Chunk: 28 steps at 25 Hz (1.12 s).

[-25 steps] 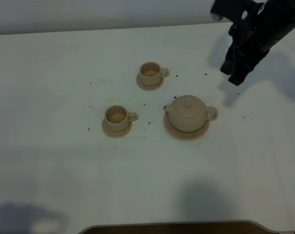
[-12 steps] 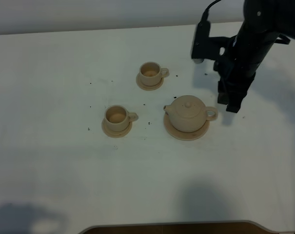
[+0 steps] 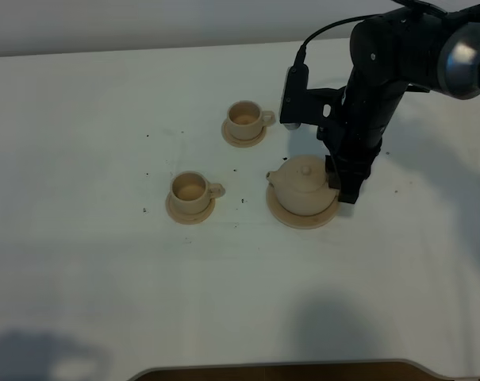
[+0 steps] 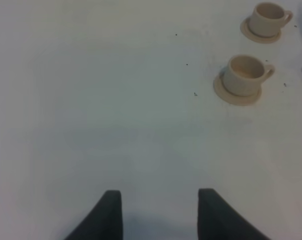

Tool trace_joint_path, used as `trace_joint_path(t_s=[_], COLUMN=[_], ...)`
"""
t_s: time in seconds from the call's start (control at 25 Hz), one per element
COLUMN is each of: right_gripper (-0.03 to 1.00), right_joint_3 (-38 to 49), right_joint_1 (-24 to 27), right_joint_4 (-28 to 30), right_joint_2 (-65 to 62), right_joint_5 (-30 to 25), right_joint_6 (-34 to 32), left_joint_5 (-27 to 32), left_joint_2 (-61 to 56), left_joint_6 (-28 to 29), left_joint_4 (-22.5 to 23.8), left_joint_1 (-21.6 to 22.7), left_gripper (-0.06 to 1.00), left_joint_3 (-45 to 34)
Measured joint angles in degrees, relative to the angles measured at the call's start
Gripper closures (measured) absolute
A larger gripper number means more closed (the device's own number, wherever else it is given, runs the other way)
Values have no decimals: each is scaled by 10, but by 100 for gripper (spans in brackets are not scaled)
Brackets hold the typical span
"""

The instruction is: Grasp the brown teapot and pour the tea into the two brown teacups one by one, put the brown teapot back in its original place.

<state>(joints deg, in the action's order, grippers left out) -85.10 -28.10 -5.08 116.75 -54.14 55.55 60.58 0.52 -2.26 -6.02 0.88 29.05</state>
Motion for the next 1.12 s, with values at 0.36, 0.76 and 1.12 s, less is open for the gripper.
trace_joint_path(t_s=[0.36, 0.76, 1.12], right_gripper=[60, 60, 60], right_joint_3=[-11, -13, -13], right_joint_1=[-1, -1, -1], right_joint_4=[4, 46, 45], right_joint_2=[22, 34, 34], right_joint_5=[0, -4, 3], right_joint_6=[0, -3, -4], left_joint_5=[0, 0, 0], left_joint_2=[0, 0, 0], left_joint_6=[0, 0, 0], left_joint_4=[0, 0, 0], left_joint_1=[0, 0, 0], left_gripper=[59, 59, 59], left_joint_3=[0, 0, 0])
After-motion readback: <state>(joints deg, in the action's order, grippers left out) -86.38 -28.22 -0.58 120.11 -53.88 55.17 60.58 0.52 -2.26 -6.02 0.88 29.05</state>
